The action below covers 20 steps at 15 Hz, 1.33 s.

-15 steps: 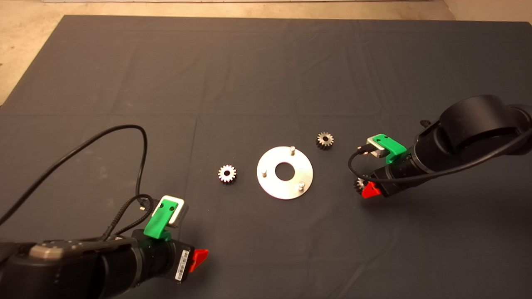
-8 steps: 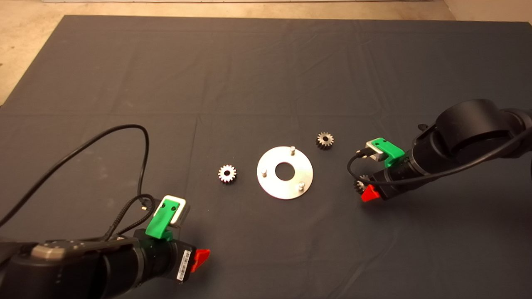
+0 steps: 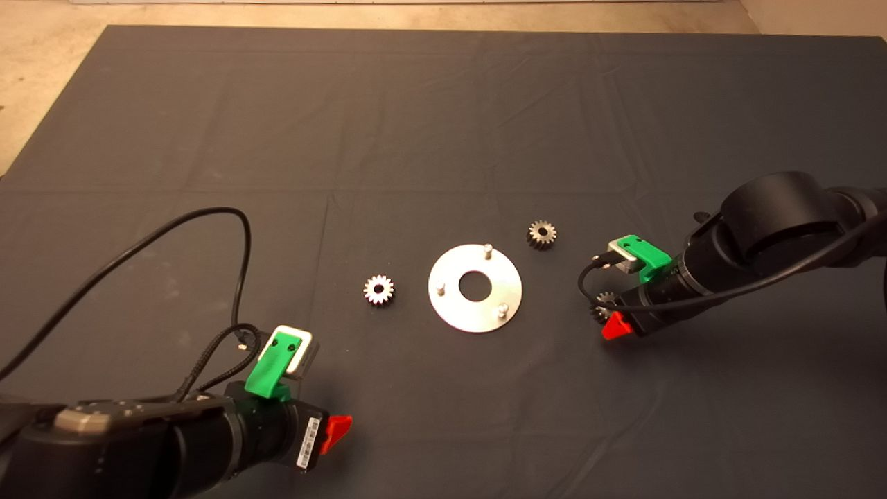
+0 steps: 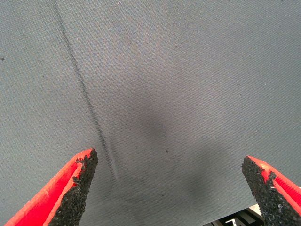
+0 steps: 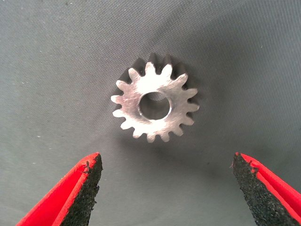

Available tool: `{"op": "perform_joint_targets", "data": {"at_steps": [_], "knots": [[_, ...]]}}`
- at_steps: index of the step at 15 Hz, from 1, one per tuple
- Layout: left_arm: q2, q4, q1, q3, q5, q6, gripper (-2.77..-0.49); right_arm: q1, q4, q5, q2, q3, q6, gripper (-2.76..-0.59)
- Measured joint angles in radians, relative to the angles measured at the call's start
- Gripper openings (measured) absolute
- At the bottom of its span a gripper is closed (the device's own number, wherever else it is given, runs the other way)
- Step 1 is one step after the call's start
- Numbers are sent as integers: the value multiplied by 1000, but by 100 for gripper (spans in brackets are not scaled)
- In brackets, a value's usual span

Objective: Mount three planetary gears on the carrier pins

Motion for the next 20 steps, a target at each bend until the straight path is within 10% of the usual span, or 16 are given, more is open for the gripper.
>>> {"op": "perform_joint_targets", "data": {"at_steps": [7,14,20], "knots": [[0,4,0,0,0,0,-104,0,-8,8,0,-5,-7,-131],[0,8,0,0,0,0,-104,-1,-109,11,0,73,-7,-131],[0,8,0,0,0,0,-104,-66,-148,10,-2,73,-7,-131]]}}
